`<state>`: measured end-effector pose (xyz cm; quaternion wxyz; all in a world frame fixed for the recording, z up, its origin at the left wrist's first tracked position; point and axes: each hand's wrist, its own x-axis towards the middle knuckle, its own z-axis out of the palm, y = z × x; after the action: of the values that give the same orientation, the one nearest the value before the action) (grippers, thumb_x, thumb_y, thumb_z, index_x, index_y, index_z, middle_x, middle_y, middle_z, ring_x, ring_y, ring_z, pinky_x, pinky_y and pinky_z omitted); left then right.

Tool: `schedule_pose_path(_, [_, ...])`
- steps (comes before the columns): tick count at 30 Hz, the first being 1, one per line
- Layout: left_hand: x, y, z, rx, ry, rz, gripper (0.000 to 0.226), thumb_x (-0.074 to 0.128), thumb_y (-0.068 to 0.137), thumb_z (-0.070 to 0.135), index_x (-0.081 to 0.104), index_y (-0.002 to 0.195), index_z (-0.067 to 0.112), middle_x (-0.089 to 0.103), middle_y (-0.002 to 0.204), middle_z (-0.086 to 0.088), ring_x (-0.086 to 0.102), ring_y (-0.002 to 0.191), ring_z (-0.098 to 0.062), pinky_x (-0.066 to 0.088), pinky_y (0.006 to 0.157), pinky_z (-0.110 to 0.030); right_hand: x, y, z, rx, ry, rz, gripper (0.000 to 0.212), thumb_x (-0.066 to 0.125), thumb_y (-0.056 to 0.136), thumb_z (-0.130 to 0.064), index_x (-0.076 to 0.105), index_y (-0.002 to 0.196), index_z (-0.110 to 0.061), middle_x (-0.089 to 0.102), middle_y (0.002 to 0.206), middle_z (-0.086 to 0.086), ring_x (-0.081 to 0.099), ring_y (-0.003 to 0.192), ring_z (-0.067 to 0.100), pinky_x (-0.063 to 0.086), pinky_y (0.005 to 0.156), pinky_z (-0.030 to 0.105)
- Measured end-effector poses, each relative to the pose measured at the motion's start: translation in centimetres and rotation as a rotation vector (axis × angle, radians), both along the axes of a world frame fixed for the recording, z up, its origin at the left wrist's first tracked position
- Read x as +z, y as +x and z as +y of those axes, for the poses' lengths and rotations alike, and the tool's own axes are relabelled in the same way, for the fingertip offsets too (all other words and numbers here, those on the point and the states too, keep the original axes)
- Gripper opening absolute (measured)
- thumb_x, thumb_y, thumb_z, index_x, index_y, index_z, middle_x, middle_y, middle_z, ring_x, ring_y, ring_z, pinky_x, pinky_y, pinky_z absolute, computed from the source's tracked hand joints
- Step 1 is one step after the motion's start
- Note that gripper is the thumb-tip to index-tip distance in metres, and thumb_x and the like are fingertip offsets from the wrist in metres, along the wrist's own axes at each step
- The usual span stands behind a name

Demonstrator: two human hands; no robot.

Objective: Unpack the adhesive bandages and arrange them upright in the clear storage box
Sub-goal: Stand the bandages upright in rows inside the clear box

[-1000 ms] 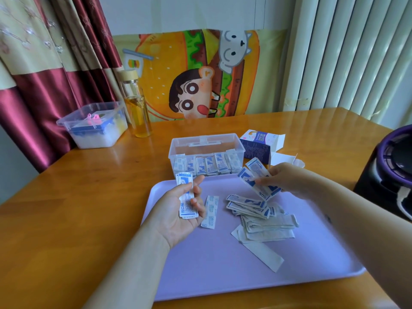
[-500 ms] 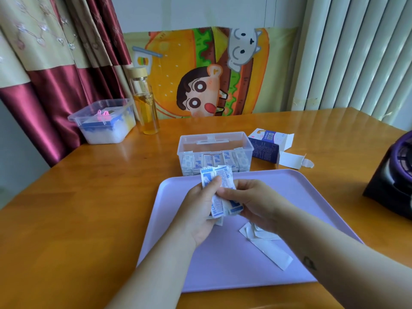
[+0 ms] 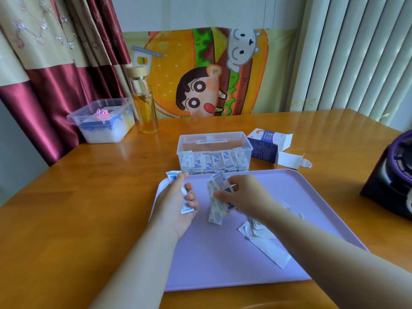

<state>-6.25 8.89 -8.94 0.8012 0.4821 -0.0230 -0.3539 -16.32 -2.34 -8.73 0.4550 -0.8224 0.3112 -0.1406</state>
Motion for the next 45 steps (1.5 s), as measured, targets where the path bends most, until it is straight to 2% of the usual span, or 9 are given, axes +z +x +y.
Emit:
schedule_pose_path(6, [0.2,-0.1,0.6,-0.049,-0.025,0.111,0.015,0.04,0.1,0.021,0.052,0.101,0.011,0.045,0.064,0.0,0.032,0.041,-0.005,0.025,0.037,-0.011,-1.2,0.9,0.0,-0.01,-0.275,0.224,0.055,0.069,0.082,-0.032,0.042,0.127,-0.018,0.066,0.106,0.007,0.063,0.091,0.025,0.051,0.075,0.036])
schedule_pose_path(12, [0.4,-1.4,0.4,-0.198,0.013,0.078,0.014,0.052,0.095,0.028,0.058,0.093,0.014,0.042,0.064,0.002,0.029,0.041,-0.004,0.021,0.035,-0.013,0.4,0.0,0.4,-0.021,-0.027,-0.097,0.068,0.076,0.075,-0.034,0.039,0.131,-0.023,0.061,0.059,-0.003,0.05,0.04,0.0,0.04,0.046,0.017])
schedule_pose_path(15, [0.7,-2.7,0.0,-0.38,0.049,0.072,0.019,0.055,0.09,0.035,0.064,0.094,0.019,0.054,0.064,0.001,0.044,0.049,-0.009,0.026,0.042,-0.017,0.3,-0.2,2.3,0.084,-0.007,-0.152,0.065,0.078,0.072,-0.033,0.044,0.127,-0.021,0.057,0.057,-0.004,0.05,0.044,0.0,0.04,0.049,0.015])
schedule_pose_path(19, [0.5,-2.8,-0.1,-0.273,-0.023,0.162,0.018,0.048,0.096,0.021,0.065,0.094,0.016,0.054,0.07,0.001,0.05,0.058,-0.008,0.034,0.042,-0.016,0.6,-0.7,0.9,0.037,-0.182,-0.102,0.054,0.07,0.076,-0.047,0.052,0.121,-0.023,0.055,0.057,-0.006,0.051,0.05,0.0,0.038,0.052,0.014])
schedule_pose_path(23, [0.4,-1.8,0.3,-0.118,-0.066,0.238,0.017,0.046,0.097,0.015,0.063,0.095,0.011,0.061,0.065,0.0,0.054,0.078,-0.012,0.044,0.077,-0.029,1.2,-2.2,-4.3,-0.045,-0.471,0.287,0.054,0.065,0.079,-0.051,0.056,0.121,-0.019,0.064,0.098,-0.002,0.061,0.086,0.017,0.049,0.077,0.031])
schedule_pose_path(26, [0.5,-2.0,0.2,-0.141,-0.081,0.26,0.02,0.043,0.098,0.015,0.062,0.096,0.009,0.052,0.059,-0.001,0.055,0.083,-0.018,0.047,0.084,-0.035,1.0,-2.5,-6.0,0.096,-0.526,0.628,0.06,0.067,0.078,-0.05,0.059,0.12,-0.007,0.064,0.117,0.008,0.06,0.105,0.024,0.049,0.09,0.036])
schedule_pose_path(37, [0.6,-2.1,0.1,-0.144,-0.117,0.279,0.019,0.045,0.096,0.009,0.063,0.1,0.007,0.052,0.069,-0.004,0.052,0.067,-0.013,0.05,0.073,-0.036,1.1,-2.9,-7.7,0.109,-0.212,0.505,0.022,0.073,0.078,-0.036,0.062,0.067,-0.021,0.062,0.068,-0.006,0.055,0.062,0.009,0.039,0.054,0.02])
schedule_pose_path(41, [0.4,-2.0,0.0,-0.141,-0.133,0.284,0.019,0.045,0.096,0.009,0.063,0.103,0.008,0.052,0.066,-0.003,0.049,0.06,-0.01,0.05,0.077,-0.033,1.2,-3.3,-8.5,-0.031,-0.06,0.317,0.023,0.073,0.079,-0.033,0.072,0.087,-0.011,0.071,0.087,0.007,0.066,0.085,0.024,0.051,0.079,0.037])
schedule_pose_path(45, [0.1,-2.4,-0.4,-0.181,-0.087,0.255,0.017,0.048,0.095,0.014,0.063,0.102,0.011,0.051,0.064,0.001,0.036,0.042,-0.005,0.041,0.052,-0.017,2.2,-3.7,-7.1,-0.021,0.32,-0.019,0.025,0.067,0.083,-0.012,0.066,0.103,0.004,0.07,0.097,0.016,0.066,0.084,0.024,0.054,0.082,0.037])
